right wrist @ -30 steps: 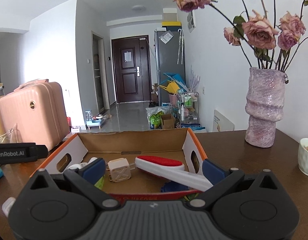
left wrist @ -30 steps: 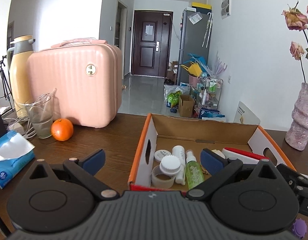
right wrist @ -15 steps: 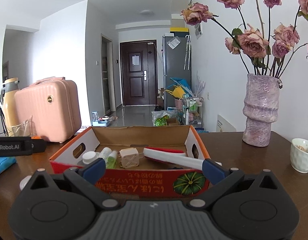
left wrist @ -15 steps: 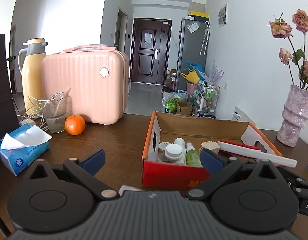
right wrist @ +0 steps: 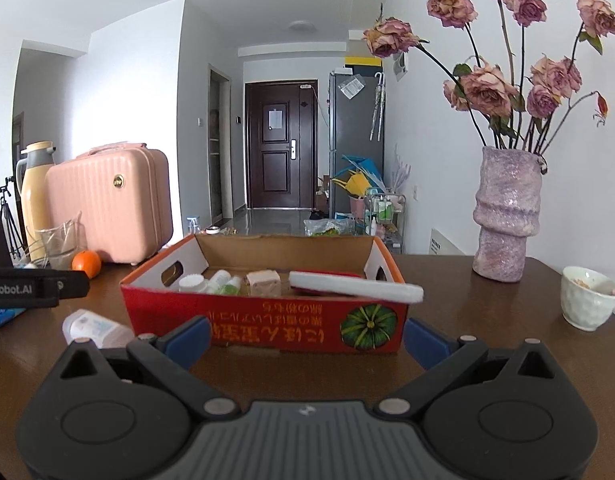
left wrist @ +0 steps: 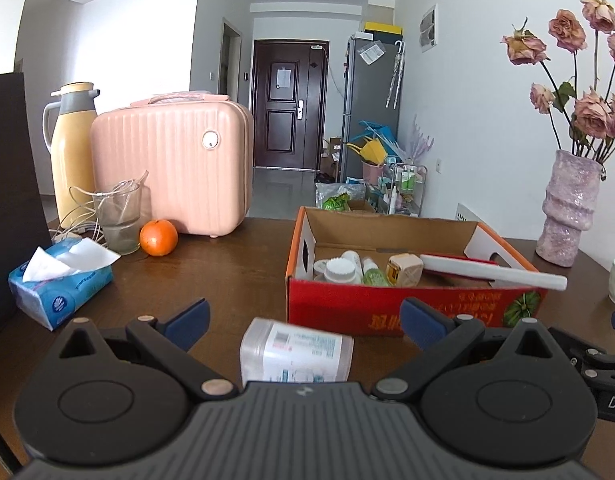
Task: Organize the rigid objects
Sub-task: 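Withdraw both tools toward the white pill bottle and purple cap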
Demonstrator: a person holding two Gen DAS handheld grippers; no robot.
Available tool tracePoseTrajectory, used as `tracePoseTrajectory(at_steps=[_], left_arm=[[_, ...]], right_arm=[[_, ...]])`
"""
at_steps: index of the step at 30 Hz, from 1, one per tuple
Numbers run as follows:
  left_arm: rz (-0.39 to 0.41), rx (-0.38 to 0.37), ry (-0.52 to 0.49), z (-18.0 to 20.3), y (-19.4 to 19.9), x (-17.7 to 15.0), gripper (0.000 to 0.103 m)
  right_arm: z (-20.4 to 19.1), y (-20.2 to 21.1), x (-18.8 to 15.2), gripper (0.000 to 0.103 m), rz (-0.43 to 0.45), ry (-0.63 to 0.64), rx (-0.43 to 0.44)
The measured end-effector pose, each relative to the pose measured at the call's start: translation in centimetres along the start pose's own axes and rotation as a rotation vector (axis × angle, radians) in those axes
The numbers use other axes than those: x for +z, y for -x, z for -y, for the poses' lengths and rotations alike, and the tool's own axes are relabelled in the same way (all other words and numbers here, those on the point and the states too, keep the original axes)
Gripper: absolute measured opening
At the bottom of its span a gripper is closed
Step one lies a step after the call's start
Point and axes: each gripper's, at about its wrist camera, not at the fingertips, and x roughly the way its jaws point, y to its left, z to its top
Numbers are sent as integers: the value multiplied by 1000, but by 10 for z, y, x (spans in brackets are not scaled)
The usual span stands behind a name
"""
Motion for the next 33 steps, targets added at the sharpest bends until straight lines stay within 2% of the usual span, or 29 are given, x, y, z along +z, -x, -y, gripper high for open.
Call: tracePoseTrajectory(at_steps=[8, 17, 22, 29, 33], left_arm=[[-18, -21, -32, -2, 20, -22, 103], [-64, -44, -66, -4, 21, -39, 103], [-78, -50, -59, -6, 11, -40, 103], [-88, -16, -105, -6, -19, -40, 103], [-103, -23, -117, -5, -36, -40, 103]], right_arm=[[8, 10, -16, 103, -32, -19, -17], [20, 17, -31, 103, -66, -47, -44], [20, 14, -33, 103, -80, -49, -47], [27, 12, -33, 103, -71, -91, -74], [34, 8, -32, 103, -75, -123, -92]])
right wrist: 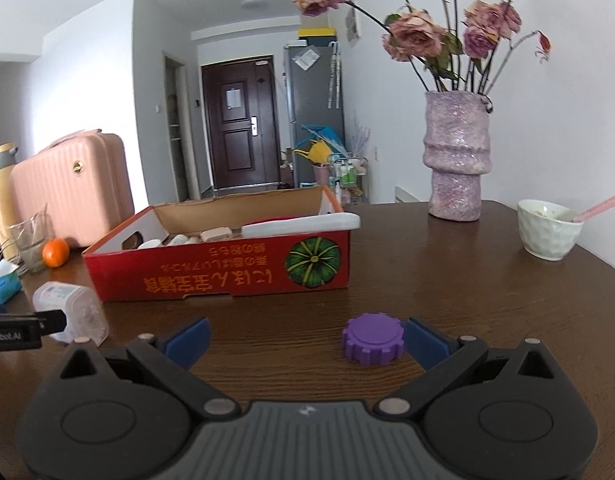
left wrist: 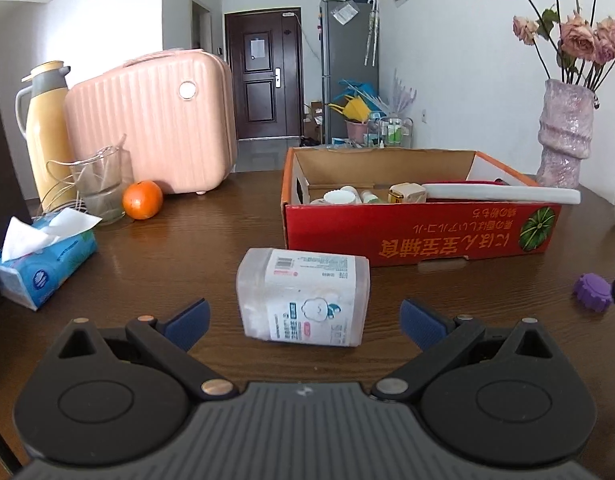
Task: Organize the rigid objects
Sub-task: 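Withdraw both tools toward the white pill bottle and purple cap, then close the left tool on the white pill bottle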
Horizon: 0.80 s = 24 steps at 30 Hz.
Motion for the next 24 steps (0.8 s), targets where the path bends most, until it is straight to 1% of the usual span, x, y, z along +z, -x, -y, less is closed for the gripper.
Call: tracePoseTrajectory(at_steps=[2, 6, 9, 14, 17, 20, 24], left_arm=[[-7, 9, 0, 0, -9, 2, 103], [-47, 14, 12, -2, -28, 4, 103], [-48, 23, 15, -3, -38, 6, 103], [-88, -2, 29, -6, -53, 8, 103], [-89, -35, 17, -7, -56, 12, 83], [-89, -39, 9, -7, -54, 11, 83], [-71, -18, 3, -5, -49, 11, 83]], right_arm=[[1, -2, -1, 103, -4, -8, -7], [2, -6, -2, 103, -15, -13, -14], [2, -9, -3, 103, -26, -12, -21], [2, -15, -4, 103, -42, -12, -29], [2, -16, -5, 103, -42, -12, -32], [1, -15, -5, 103, -38, -7, -33], [0, -10, -4, 103, -19, -1, -28]])
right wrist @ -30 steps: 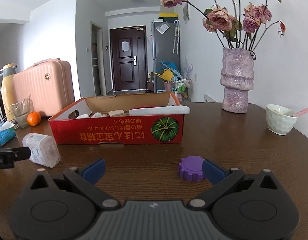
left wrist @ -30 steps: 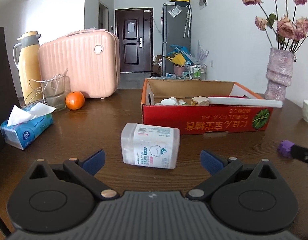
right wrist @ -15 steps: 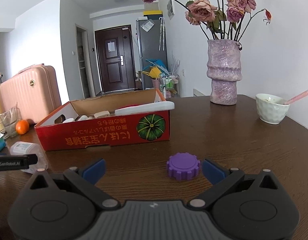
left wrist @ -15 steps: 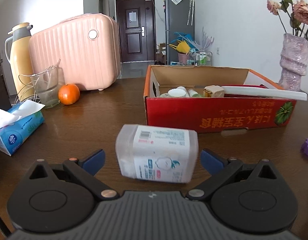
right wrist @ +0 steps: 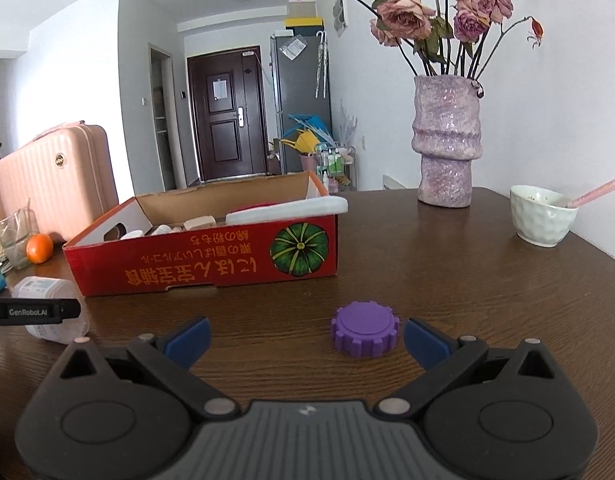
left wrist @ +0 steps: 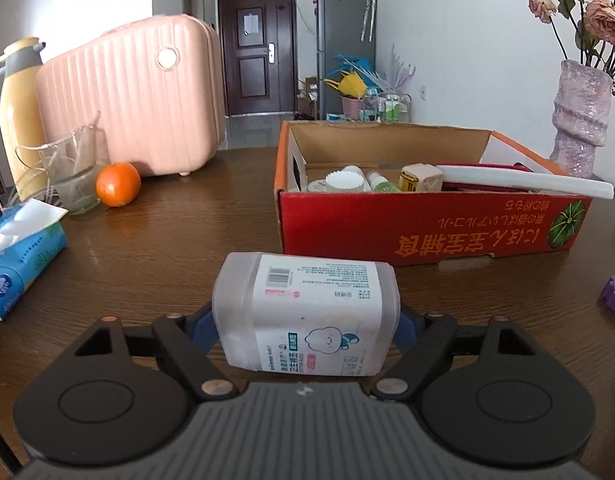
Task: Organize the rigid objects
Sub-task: 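Close the left tool on the white pill bottle, then lower the right tool onto the purple cap and grasp it while the left tool holds the bottle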
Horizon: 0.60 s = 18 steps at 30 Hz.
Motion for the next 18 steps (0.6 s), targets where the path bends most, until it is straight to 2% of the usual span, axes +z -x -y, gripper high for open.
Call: tracePoseTrajectory(at_steps=[18], left_arm=[[174, 29, 29, -1, 64, 5, 83]], right_arm=[[1, 0, 1, 103, -1, 0, 5]])
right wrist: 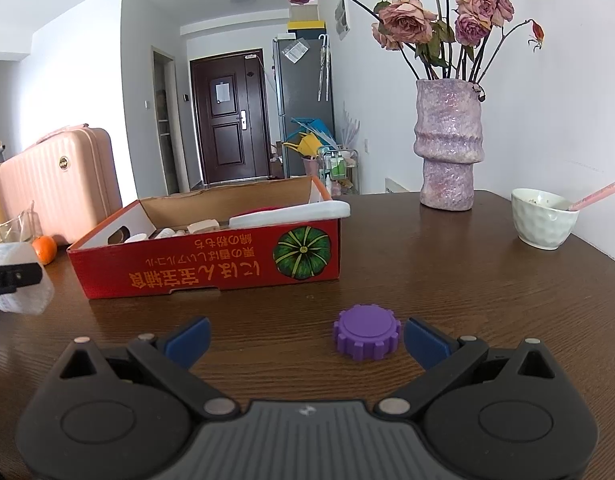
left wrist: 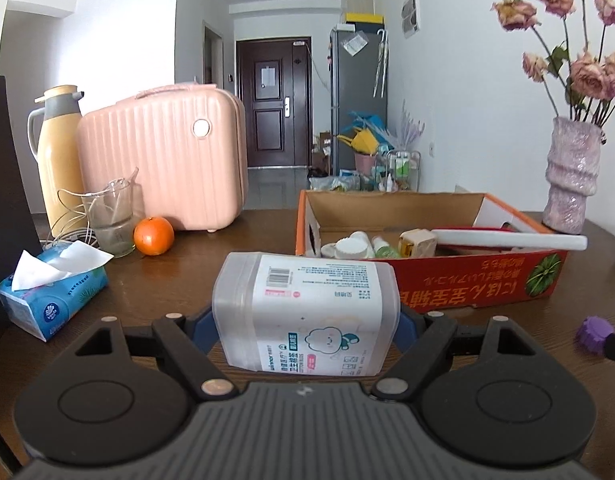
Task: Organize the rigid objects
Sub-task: 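Lower the right tool onto the purple cap and grasp it while the left tool holds the bottle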
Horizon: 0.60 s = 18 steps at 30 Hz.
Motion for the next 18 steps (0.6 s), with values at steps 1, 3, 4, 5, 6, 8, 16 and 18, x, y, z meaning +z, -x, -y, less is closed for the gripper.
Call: tracePoseTrajectory(at_steps=[1, 3, 4, 5, 6, 8, 16, 18], left_arm=[[4, -2, 1, 1, 3, 0, 83], [10, -7, 7, 3, 9, 0, 83], [12, -10, 10, 4, 12, -1, 83], [15, -11, 14, 4, 15, -1, 83], [19, -12, 17, 5, 18, -2, 83], [23, -9, 20, 7, 21, -3, 83], [36, -2, 36, 11, 35, -8, 83], [38, -2, 43, 11, 38, -8, 83]], right_arm=[[0, 0, 0, 103, -1, 1, -1], [0, -1, 0, 103, -3, 2, -2], [-1, -1, 0, 103, -3, 2, -2], [-1, -1, 0, 103, -4, 2, -1], [-1, -1, 0, 103, -5, 2, -1], [-1, -2, -1, 103, -10, 5, -7], [0, -2, 0, 103, -16, 6, -2], [1, -3, 0, 103, -17, 14, -2]])
